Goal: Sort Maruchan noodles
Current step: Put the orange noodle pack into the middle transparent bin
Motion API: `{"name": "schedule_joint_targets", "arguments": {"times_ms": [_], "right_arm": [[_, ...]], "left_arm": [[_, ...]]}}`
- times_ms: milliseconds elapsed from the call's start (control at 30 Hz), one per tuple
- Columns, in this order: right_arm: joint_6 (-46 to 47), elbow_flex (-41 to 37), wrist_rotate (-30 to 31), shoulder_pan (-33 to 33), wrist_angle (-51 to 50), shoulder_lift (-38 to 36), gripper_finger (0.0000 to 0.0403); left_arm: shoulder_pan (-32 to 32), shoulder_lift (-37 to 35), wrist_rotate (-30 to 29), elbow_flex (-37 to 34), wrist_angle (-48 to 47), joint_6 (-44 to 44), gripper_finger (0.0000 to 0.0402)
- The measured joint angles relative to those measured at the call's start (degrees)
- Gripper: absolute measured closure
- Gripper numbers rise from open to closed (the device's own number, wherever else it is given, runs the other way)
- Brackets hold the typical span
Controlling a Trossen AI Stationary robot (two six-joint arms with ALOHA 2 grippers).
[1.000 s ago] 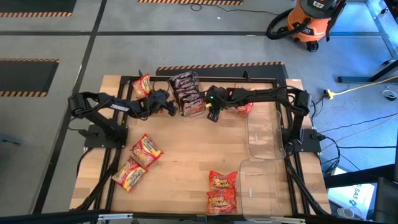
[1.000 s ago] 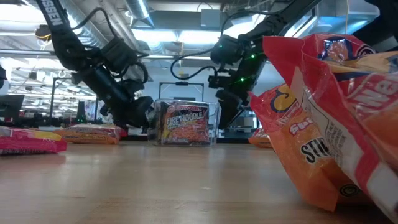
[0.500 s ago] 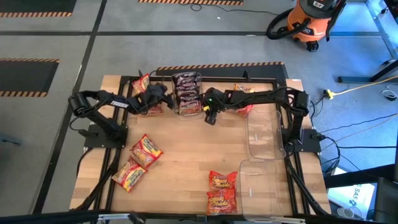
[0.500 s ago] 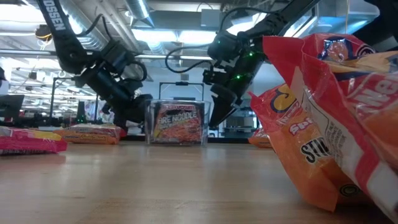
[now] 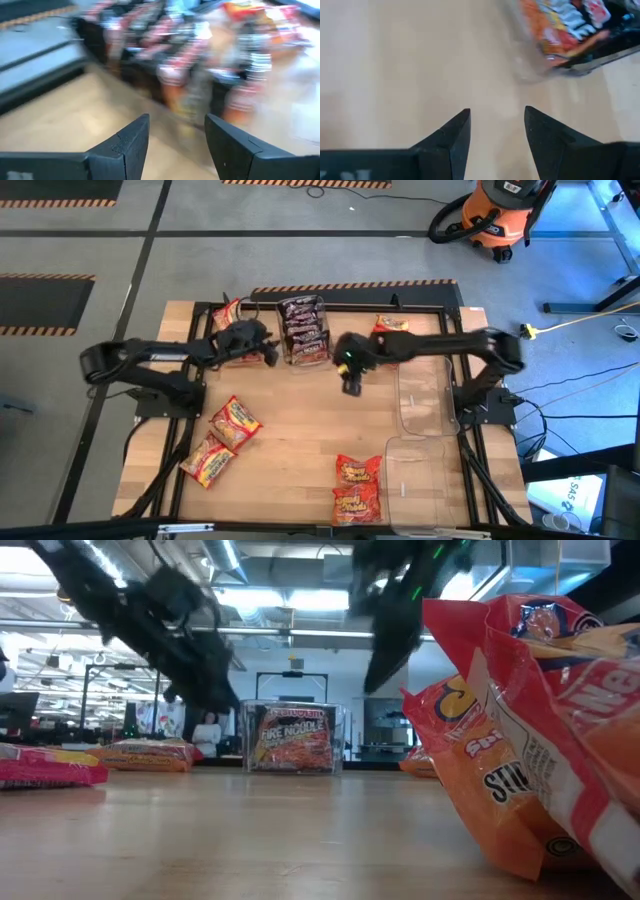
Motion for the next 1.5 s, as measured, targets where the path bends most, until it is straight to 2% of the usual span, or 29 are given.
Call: {"name": "schedule_joint_targets", "arguments": {"times_ms": [133, 300, 533, 667, 733, 867, 1000, 1167, 1500], "right_arm": [[2.8, -3.07, 0.3, 8.17, -0.99, -7.39, 0.0238], [8.12, -9.24, 0.1, 16.17, 3.85, -15.15, 0.0238], [21.31, -16.53, -0.34, 22.86, 12.58, -17.62, 0.0231], [26.11, -17.49, -2.76, 24.81, 15.0, -15.88, 0.0195], [29.58, -17.48, -3.62, 25.34, 15.91, -14.64, 0.0165], [34.51, -17.46, -9.41, 25.45, 19.1, -11.67, 0.0104], [36.16, -17.44, -14.95, 25.32, 21.81, -7.62, 0.0067], [39.19, -17.44, -19.11, 25.32, 23.65, -2.49, 0.0056], [42.05, -17.42, -26.06, 25.36, 24.67, 4.59, 0.0067]], "left_arm": [[-10.23, -7.06, -0.03, -0.02, -4.94, -4.94, 0.0216], [-24.93, -9.55, -1.33, -0.04, -3.9, -10.26, 0.0216], [-43.38, -4.31, -11.76, -0.06, 2.63, -19.91, 0.0216], [-50.42, 0.42, -17.06, -0.08, 7.76, -22.89, 0.0216], [-52.86, 2.43, -18.52, -0.06, 9.9, -24.87, 0.0216], [-56.58, 6.4, -20.63, -0.06, 14.4, -27.07, 0.0216], [-58.76, 9.51, -22.4, -0.07, 18.02, -28.19, 0.0216], [-59.72, 12.25, -22.98, -0.06, 20.79, -28.53, 0.0216], [-59.68, 13.56, -23.37, -0.06, 22.29, -28.22, 0.0216]]}}
